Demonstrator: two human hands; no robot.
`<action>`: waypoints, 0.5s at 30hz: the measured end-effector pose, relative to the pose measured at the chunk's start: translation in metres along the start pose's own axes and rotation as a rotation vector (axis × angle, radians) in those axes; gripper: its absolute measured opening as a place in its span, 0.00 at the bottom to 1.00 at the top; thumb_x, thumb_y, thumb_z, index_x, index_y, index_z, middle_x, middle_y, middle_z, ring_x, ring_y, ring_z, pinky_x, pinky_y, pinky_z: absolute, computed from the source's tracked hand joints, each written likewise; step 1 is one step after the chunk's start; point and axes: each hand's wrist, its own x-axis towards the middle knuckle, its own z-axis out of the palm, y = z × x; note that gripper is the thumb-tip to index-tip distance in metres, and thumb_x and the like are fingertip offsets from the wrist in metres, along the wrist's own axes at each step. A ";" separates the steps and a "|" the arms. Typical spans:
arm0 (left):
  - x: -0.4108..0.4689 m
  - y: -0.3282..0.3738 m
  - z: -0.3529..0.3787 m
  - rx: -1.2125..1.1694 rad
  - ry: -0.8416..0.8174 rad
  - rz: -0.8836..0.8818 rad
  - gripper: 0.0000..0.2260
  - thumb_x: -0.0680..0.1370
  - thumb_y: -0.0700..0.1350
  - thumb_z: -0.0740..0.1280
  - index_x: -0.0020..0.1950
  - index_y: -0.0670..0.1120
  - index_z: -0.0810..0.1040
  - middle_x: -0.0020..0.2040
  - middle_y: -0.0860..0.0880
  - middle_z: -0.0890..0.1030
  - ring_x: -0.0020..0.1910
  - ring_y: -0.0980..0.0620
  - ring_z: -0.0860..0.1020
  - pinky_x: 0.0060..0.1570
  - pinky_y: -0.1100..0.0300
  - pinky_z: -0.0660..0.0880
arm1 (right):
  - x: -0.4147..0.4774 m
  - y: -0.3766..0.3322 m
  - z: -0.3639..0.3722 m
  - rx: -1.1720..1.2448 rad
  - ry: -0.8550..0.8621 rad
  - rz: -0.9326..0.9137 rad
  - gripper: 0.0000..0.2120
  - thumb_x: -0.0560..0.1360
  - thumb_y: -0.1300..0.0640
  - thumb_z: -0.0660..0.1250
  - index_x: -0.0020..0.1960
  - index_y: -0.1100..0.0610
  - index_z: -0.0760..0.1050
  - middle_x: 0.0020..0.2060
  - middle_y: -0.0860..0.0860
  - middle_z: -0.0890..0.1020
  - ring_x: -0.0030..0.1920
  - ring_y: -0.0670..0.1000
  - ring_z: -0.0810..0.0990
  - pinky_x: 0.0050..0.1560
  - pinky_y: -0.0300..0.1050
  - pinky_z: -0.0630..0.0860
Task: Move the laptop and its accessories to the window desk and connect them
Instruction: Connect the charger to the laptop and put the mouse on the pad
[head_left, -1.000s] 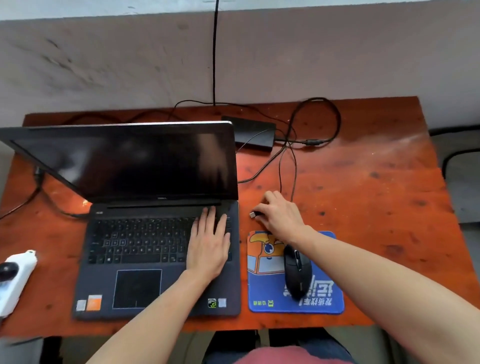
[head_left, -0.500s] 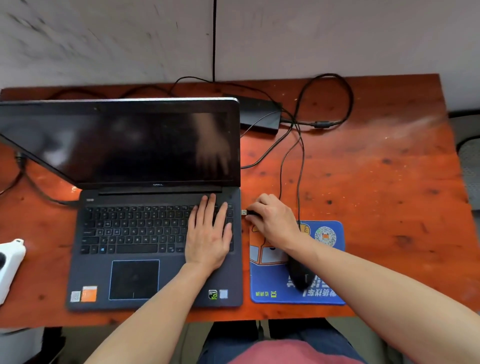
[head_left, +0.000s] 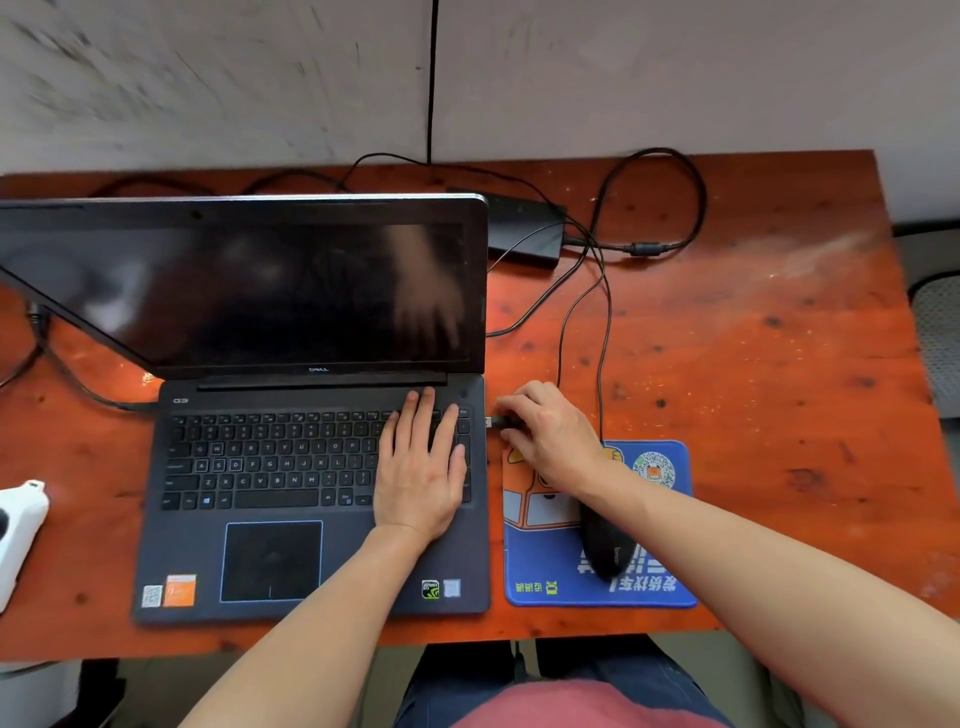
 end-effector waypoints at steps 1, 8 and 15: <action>0.000 0.000 0.000 -0.002 0.004 0.002 0.21 0.79 0.50 0.55 0.69 0.44 0.72 0.72 0.40 0.68 0.73 0.41 0.65 0.70 0.45 0.59 | -0.002 0.003 -0.001 -0.011 0.024 0.026 0.14 0.74 0.56 0.71 0.59 0.57 0.79 0.50 0.52 0.78 0.53 0.54 0.75 0.43 0.51 0.77; 0.000 -0.001 0.002 -0.011 0.020 0.006 0.21 0.79 0.50 0.55 0.69 0.44 0.72 0.72 0.40 0.68 0.72 0.41 0.65 0.70 0.45 0.59 | -0.001 0.005 -0.002 -0.070 0.042 -0.002 0.09 0.74 0.58 0.71 0.53 0.59 0.82 0.47 0.53 0.80 0.50 0.56 0.76 0.37 0.54 0.77; -0.001 -0.004 0.006 -0.026 0.027 0.012 0.21 0.79 0.50 0.55 0.69 0.44 0.72 0.72 0.40 0.68 0.72 0.41 0.65 0.70 0.45 0.60 | 0.001 0.001 -0.001 -0.127 0.019 -0.064 0.09 0.75 0.58 0.69 0.53 0.60 0.82 0.45 0.54 0.80 0.48 0.57 0.76 0.36 0.52 0.77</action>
